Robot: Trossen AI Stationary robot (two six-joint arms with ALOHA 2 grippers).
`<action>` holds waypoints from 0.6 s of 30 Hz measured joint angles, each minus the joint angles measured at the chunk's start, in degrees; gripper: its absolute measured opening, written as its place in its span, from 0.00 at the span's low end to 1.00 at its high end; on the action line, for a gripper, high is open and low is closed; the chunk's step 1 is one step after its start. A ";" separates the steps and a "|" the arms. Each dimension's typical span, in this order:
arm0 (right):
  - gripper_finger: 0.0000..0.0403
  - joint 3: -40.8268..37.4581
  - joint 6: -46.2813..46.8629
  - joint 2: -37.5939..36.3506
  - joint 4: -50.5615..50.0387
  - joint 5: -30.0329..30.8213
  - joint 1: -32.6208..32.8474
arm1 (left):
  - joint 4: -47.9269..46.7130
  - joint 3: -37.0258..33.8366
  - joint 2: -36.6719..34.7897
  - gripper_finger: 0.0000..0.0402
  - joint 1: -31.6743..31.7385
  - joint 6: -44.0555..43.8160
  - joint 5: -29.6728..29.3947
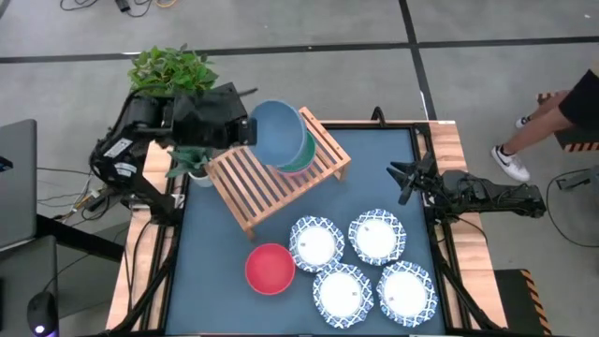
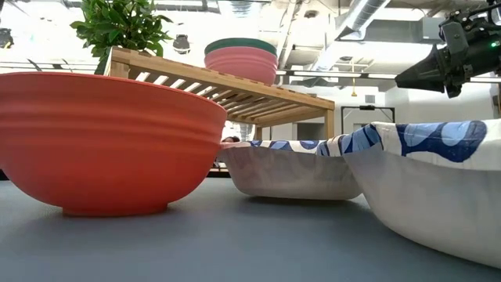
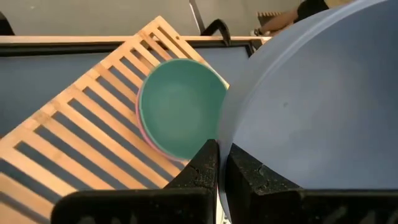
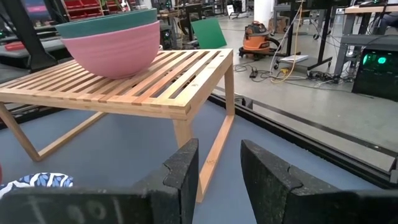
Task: Place and stack bowls onto a shelf
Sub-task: Stack the blue bowl on top of the green bowl on the shelf
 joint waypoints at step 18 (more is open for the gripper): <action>0.36 0.00 0.02 -0.01 -2.55 0.02 -0.01 | -1.62 -0.09 6.46 0.00 13.00 7.97 20.92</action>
